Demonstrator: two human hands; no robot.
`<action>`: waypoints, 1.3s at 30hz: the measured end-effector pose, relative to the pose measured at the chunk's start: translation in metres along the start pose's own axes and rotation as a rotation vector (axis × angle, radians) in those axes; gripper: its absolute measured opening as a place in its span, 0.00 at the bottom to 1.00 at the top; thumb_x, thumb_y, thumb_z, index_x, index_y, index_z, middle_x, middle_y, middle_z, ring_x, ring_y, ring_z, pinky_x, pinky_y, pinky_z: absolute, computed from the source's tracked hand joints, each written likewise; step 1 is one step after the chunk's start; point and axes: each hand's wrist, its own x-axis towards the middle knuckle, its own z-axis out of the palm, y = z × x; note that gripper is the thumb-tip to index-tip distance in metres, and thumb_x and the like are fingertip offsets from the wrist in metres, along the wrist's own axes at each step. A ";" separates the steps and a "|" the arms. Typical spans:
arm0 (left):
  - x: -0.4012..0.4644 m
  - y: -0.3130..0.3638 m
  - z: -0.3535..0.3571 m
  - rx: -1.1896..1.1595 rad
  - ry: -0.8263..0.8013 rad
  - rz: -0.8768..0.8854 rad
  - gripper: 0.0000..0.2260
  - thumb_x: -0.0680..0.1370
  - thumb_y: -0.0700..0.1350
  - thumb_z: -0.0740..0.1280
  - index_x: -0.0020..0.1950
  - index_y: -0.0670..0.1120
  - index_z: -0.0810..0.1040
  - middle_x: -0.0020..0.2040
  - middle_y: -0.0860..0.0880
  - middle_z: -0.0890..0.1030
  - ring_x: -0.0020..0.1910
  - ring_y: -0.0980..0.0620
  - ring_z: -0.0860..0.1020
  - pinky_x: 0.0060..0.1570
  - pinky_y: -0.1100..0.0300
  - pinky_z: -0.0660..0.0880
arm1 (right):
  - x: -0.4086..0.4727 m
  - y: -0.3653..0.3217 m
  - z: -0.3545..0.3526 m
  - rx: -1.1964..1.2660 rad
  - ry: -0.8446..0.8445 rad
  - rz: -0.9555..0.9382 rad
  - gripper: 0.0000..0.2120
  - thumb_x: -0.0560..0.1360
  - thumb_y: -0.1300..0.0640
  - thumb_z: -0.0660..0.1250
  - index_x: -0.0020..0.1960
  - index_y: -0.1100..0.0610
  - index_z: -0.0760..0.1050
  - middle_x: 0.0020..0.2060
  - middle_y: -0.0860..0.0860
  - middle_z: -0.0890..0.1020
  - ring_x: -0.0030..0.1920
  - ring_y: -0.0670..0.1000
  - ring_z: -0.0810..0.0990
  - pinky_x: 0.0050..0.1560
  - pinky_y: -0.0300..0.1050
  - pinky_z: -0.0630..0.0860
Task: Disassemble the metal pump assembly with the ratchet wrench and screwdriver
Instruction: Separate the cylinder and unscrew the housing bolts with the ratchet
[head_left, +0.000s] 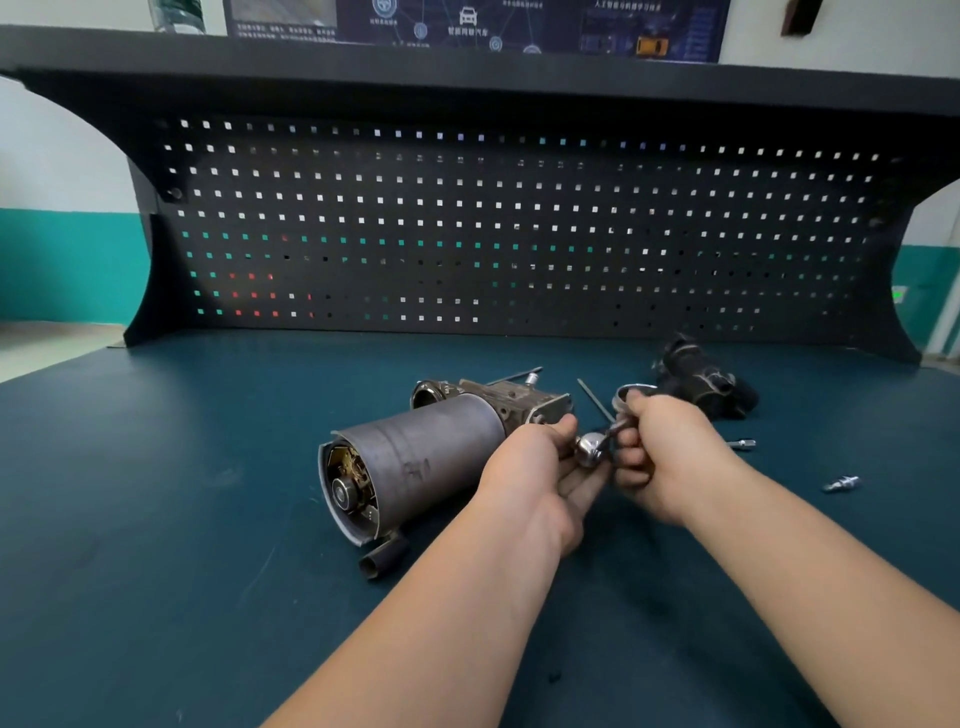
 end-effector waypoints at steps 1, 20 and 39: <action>0.001 0.000 0.000 0.007 0.006 -0.004 0.05 0.78 0.38 0.64 0.44 0.37 0.73 0.39 0.41 0.77 0.36 0.48 0.77 0.39 0.55 0.78 | 0.000 0.001 -0.001 0.043 -0.022 0.082 0.17 0.82 0.51 0.57 0.36 0.55 0.65 0.17 0.46 0.64 0.15 0.44 0.58 0.18 0.30 0.53; -0.001 0.002 0.000 -0.004 -0.022 0.021 0.06 0.78 0.38 0.65 0.44 0.35 0.74 0.38 0.41 0.78 0.37 0.48 0.77 0.38 0.56 0.78 | -0.002 -0.001 0.003 -0.047 -0.037 -0.308 0.16 0.80 0.50 0.60 0.36 0.56 0.67 0.17 0.45 0.65 0.18 0.45 0.62 0.20 0.36 0.58; -0.004 0.001 0.001 0.023 -0.010 -0.032 0.07 0.77 0.39 0.66 0.51 0.35 0.78 0.40 0.42 0.79 0.38 0.48 0.78 0.39 0.57 0.78 | -0.011 0.000 0.002 -0.413 -0.171 -0.826 0.12 0.80 0.48 0.61 0.39 0.51 0.73 0.22 0.43 0.69 0.23 0.42 0.67 0.29 0.41 0.65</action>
